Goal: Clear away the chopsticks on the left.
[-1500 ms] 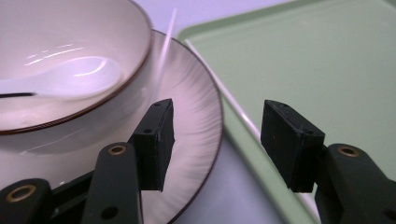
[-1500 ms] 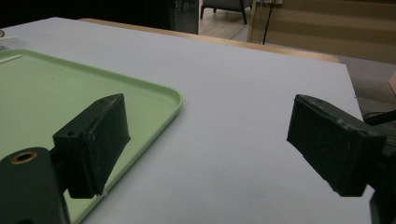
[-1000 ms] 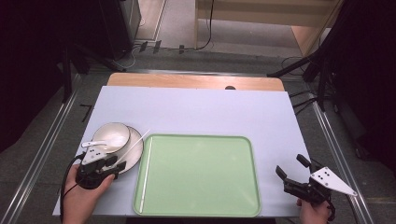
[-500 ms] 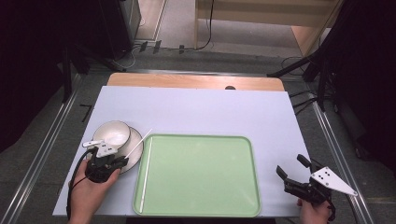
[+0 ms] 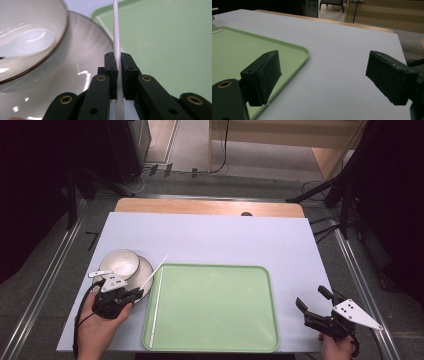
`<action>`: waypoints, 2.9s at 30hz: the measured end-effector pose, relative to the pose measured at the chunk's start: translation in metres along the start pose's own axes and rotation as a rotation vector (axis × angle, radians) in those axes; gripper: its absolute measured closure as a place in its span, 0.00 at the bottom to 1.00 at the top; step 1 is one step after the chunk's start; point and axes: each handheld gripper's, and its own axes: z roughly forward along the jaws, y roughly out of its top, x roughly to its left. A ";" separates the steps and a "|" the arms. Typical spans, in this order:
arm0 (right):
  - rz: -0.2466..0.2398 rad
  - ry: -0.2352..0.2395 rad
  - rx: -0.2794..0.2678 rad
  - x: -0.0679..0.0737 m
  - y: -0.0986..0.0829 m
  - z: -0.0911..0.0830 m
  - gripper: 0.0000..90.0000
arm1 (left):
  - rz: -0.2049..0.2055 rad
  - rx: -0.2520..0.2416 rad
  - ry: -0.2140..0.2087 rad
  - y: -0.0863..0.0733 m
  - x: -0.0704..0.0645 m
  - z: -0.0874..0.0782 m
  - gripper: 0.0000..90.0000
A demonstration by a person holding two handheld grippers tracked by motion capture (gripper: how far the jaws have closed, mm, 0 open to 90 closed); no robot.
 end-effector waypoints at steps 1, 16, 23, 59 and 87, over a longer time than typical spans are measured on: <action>0.000 0.000 0.000 0.000 0.000 0.000 0.14 | 0.003 -0.003 -0.003 0.001 -0.005 0.001 0.95; -0.001 0.002 -0.003 -0.002 0.000 -0.001 0.14 | -0.037 0.079 -0.148 0.001 -0.078 0.057 0.95; 0.000 0.001 -0.003 -0.002 0.000 -0.002 0.14 | -0.059 0.093 -0.125 -0.003 -0.087 0.068 0.94; 0.003 0.004 0.003 -0.005 -0.001 0.001 0.14 | 0.007 0.061 -0.137 0.034 -0.088 0.109 1.00; -0.005 0.019 0.015 -0.003 -0.001 0.005 0.14 | -0.204 -0.001 0.059 0.016 -0.029 0.086 1.00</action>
